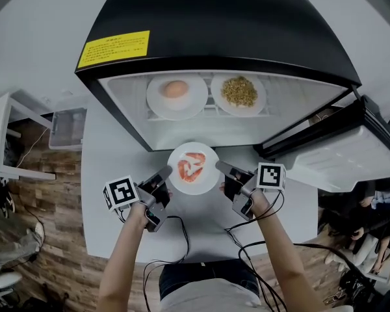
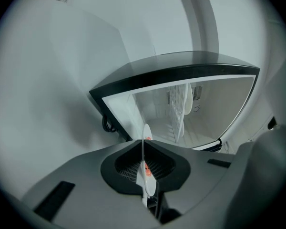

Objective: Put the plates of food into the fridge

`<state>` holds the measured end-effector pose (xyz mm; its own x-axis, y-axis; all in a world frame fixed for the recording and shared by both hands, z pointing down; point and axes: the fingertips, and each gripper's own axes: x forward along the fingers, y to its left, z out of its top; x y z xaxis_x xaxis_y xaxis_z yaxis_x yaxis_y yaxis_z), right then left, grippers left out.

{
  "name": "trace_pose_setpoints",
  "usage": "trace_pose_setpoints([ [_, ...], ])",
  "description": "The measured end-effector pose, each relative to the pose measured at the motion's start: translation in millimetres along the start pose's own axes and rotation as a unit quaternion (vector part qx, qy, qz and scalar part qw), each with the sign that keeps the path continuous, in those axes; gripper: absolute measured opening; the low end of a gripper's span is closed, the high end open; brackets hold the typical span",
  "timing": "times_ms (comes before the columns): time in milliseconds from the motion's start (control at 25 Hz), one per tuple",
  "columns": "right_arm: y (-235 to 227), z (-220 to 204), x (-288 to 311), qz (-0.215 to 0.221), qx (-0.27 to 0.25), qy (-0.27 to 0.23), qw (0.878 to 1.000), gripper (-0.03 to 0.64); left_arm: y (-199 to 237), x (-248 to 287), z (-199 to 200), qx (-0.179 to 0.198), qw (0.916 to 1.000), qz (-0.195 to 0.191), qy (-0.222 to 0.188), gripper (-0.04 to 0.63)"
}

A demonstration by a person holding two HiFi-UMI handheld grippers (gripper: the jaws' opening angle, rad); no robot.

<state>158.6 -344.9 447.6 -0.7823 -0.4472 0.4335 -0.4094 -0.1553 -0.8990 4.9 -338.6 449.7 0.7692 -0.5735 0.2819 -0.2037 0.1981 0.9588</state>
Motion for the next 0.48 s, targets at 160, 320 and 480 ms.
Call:
trace_pose_setpoints([
  [160,-11.3,16.8,12.5,-0.005,0.006,-0.036,0.999,0.021,13.1,12.7,10.2,-0.003,0.9990,0.022,-0.038,0.018],
  [320,-18.9,34.5,23.2,-0.016,0.005,-0.071,0.997,0.021,21.2,25.4,21.6,-0.003,0.9953,0.037,-0.089,0.018],
  [480,-29.9,51.0,31.4,-0.034,0.011,-0.100,0.994,0.021,27.7,36.3,29.1,-0.020,0.9913,0.045,-0.122,0.018],
])
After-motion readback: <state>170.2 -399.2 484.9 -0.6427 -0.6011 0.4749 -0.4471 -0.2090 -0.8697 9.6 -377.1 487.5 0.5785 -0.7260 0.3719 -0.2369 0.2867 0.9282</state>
